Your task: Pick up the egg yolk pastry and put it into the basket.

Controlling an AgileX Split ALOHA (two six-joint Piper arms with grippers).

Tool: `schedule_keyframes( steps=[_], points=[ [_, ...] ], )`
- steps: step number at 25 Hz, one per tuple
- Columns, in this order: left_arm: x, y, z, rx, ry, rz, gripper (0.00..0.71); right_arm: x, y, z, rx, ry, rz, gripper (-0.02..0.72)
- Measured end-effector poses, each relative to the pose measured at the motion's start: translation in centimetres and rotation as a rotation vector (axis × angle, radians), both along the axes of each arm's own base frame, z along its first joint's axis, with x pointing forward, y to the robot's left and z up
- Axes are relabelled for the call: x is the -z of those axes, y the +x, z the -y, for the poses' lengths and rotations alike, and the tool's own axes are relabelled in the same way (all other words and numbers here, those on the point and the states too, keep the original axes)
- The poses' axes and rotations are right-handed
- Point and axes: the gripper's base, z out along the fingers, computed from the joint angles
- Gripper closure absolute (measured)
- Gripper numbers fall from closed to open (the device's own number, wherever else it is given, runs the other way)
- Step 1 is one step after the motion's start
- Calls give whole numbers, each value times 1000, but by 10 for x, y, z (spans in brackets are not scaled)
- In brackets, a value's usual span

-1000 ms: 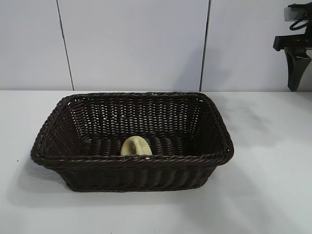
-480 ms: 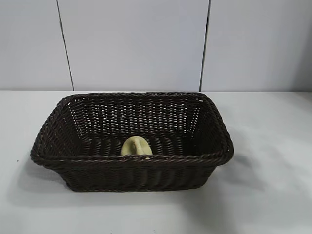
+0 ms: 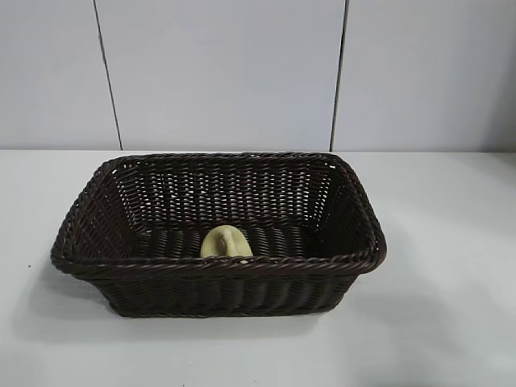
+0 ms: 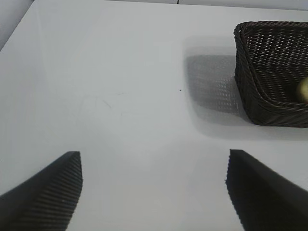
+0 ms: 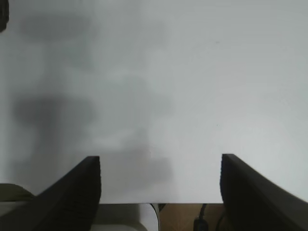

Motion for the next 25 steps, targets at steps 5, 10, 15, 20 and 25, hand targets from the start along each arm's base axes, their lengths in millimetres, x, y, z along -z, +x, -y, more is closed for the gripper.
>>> schedule_keyframes(
  steps=[5,10,15,20,25],
  points=[
    [0,0,0,0,0,0,114,-10,-28,-1,-1,-4,161,195],
    [0,0,0,0,0,0,114,-18,-54,-1,-1,-7,344,195],
    [0,0,0,0,0,0,114,-20,-84,-2,-1,-11,533,195],
    [0,0,0,0,0,0,114,-20,-91,-2,-1,-12,569,195],
    [0,0,0,0,0,0,114,-19,-91,-2,-1,-12,568,195]
  ],
)
